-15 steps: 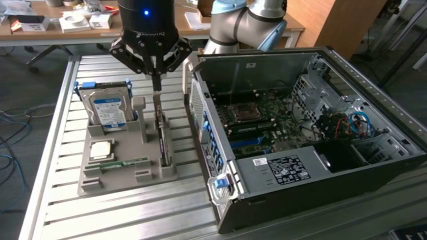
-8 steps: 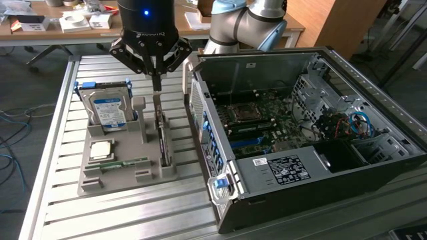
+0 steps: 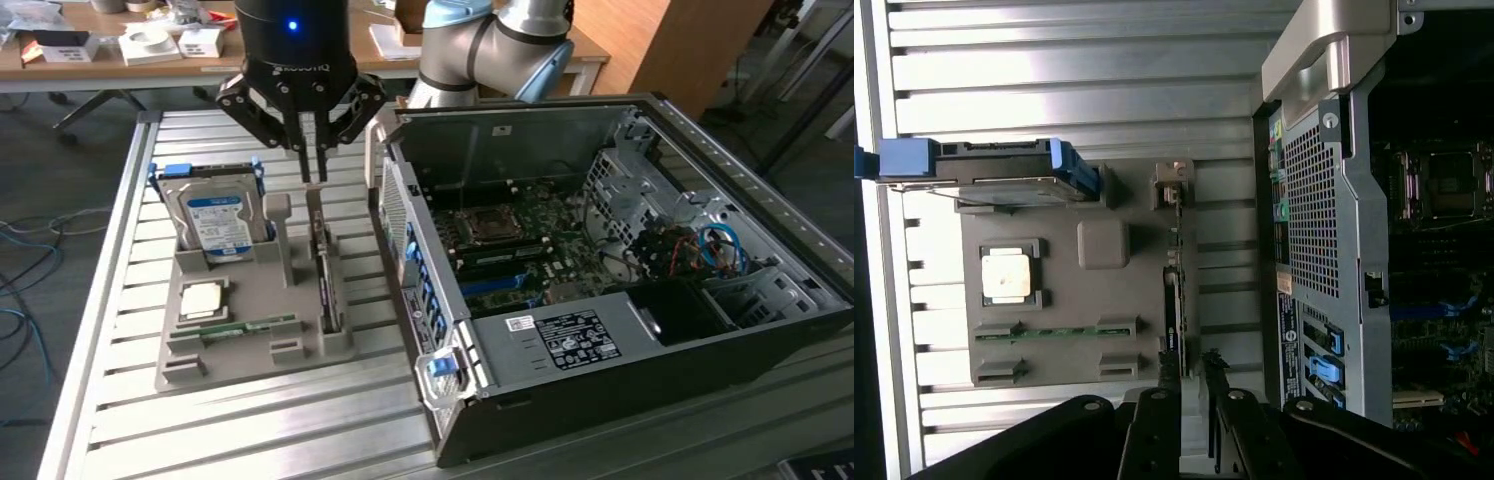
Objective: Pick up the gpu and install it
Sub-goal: 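Pick up the gpu and move the gpu toward the slot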
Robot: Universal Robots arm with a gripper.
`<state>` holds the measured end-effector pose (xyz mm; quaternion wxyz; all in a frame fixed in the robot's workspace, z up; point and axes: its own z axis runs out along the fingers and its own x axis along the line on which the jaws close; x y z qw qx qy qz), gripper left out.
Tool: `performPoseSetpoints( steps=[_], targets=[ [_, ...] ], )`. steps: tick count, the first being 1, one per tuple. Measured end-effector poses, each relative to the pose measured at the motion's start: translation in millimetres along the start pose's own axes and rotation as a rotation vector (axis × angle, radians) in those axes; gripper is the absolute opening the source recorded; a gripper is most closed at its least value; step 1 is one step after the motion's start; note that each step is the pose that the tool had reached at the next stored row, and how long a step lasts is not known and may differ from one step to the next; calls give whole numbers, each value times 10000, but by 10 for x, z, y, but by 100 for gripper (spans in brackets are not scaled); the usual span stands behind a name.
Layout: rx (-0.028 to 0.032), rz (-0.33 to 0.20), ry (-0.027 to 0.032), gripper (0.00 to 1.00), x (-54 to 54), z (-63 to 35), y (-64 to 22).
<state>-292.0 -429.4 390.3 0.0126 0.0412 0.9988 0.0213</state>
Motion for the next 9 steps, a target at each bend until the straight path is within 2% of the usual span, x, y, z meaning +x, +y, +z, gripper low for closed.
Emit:
performPoseSetpoints(
  steps=[1,2,3,9],
  targets=[
    [0,0,0,23,0,0,0],
    [0,0,0,23,0,0,0],
    [0,0,1,30,0,0,0],
    [0,0,1,30,0,0,0]
  ],
)
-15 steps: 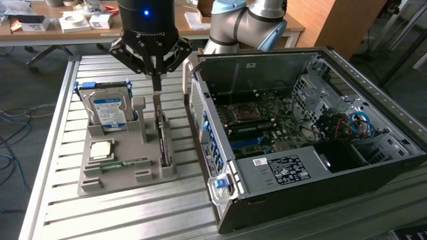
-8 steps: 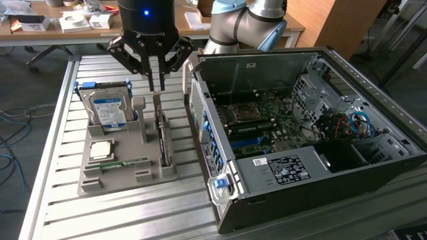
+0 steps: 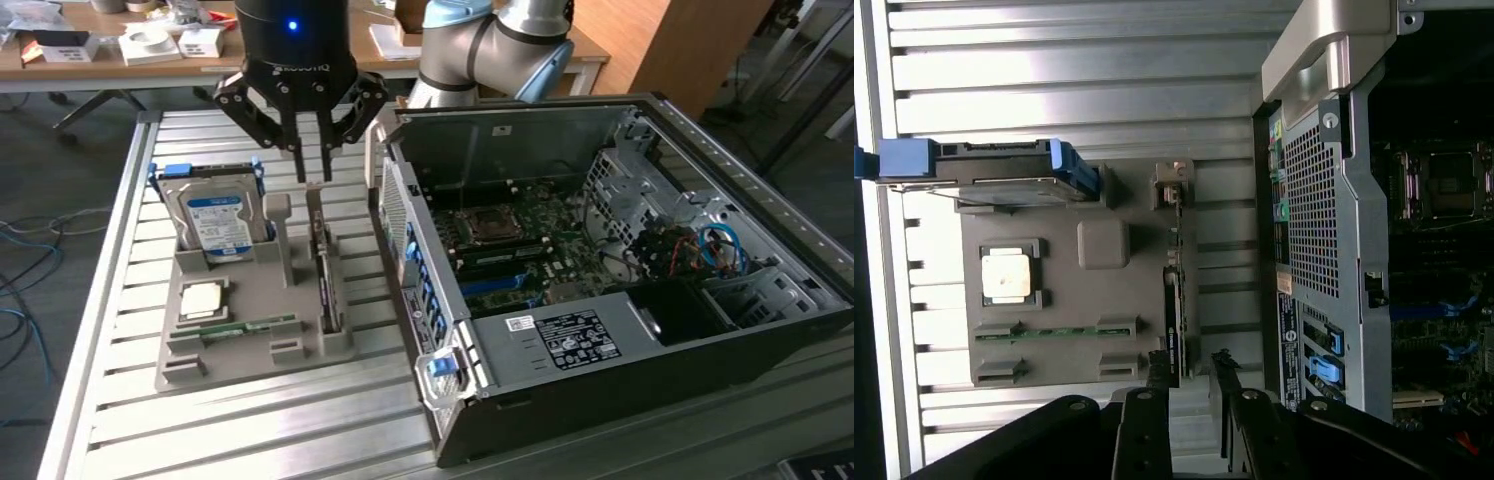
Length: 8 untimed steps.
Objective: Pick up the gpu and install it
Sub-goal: 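Pick up the gpu and move the gpu toward the slot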
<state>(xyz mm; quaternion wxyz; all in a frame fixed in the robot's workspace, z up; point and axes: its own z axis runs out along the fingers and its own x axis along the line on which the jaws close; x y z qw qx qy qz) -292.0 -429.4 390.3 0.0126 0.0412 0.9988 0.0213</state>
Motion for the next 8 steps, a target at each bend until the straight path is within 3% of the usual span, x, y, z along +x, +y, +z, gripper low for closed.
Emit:
performPoseSetpoints(
  steps=[2,3,8],
  targets=[
    [0,0,-1,31,0,0,0],
    [0,0,-1,37,0,0,0],
    [-8,0,-1,37,1,26,-1]
  ],
)
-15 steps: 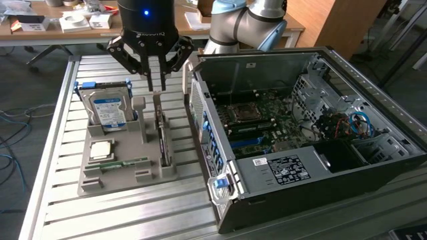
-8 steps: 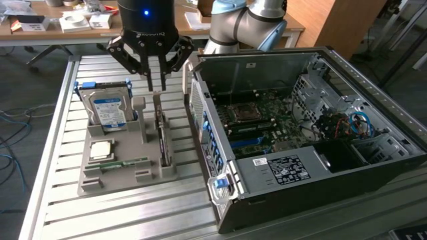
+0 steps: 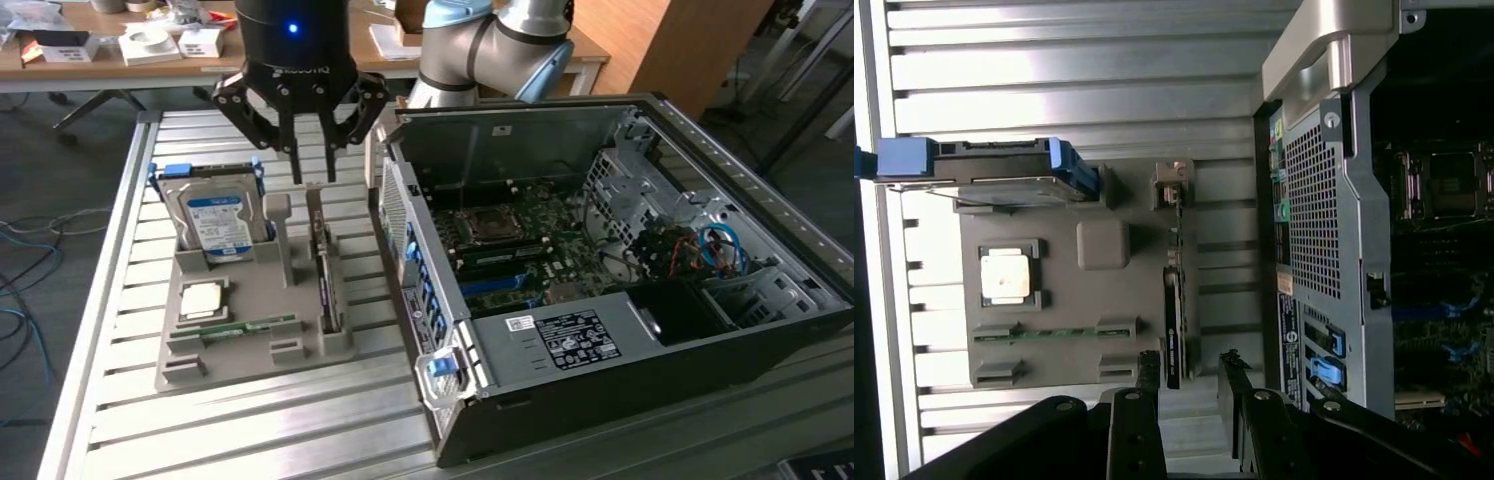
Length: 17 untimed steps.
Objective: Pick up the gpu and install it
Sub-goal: 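Pick up the gpu and move the gpu toward the slot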
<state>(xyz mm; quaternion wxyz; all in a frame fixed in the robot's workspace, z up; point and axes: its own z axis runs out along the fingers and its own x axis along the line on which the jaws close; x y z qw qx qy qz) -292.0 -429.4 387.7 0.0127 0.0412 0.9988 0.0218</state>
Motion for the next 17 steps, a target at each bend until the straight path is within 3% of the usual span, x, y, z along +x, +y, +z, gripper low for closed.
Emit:
performPoseSetpoints(
  steps=[17],
  targets=[
    [-3,0,3,37,7,309,-14]
  ],
)
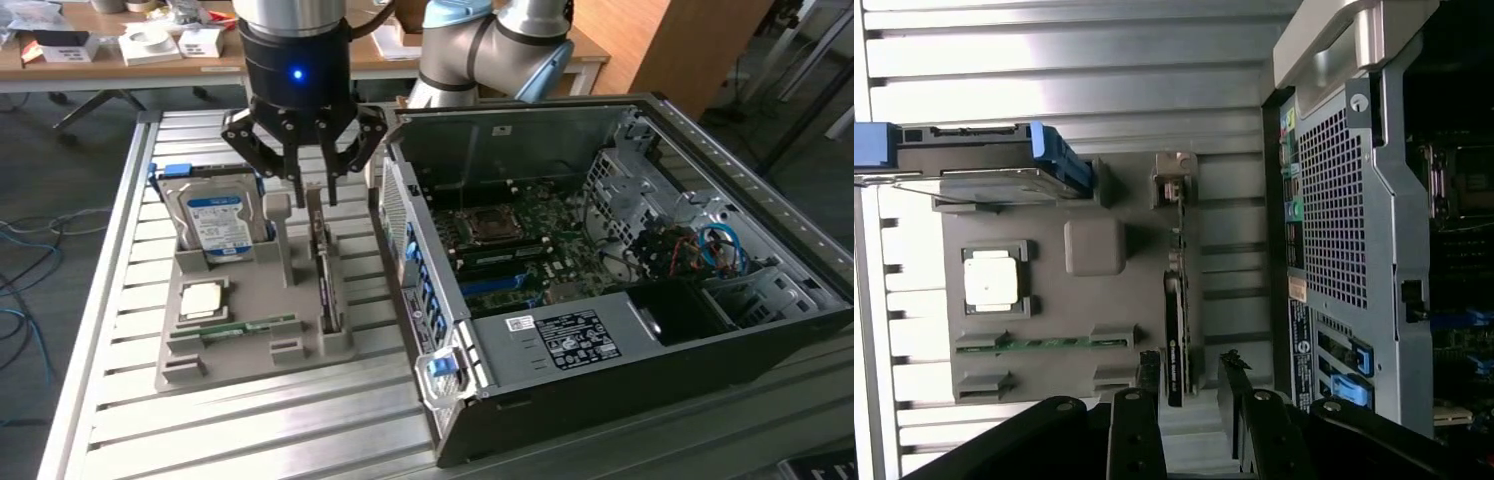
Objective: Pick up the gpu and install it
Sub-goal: 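Pick up the gpu and move the gpu toward the slot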
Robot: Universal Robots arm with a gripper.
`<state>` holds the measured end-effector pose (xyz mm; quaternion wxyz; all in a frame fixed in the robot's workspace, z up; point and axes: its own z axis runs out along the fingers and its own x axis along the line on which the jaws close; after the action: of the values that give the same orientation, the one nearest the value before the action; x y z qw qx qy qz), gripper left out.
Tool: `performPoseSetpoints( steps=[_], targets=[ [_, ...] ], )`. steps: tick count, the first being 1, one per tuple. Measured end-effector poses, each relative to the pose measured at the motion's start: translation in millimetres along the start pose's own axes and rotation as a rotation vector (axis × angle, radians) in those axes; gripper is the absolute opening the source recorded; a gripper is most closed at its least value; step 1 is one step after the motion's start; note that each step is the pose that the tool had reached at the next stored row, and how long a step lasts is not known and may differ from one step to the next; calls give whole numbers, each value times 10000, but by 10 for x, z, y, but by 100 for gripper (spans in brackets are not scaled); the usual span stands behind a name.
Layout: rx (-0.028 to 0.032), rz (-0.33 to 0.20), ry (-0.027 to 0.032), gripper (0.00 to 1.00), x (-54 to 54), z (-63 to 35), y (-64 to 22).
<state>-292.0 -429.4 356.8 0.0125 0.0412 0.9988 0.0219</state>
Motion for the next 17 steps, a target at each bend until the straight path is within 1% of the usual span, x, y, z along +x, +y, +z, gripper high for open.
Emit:
performPoseSetpoints(
  steps=[10,17],
  targets=[
    [0,0,5,37,4,180,-8],
    [-2,0,3,37,5,211,-9]
  ],
)
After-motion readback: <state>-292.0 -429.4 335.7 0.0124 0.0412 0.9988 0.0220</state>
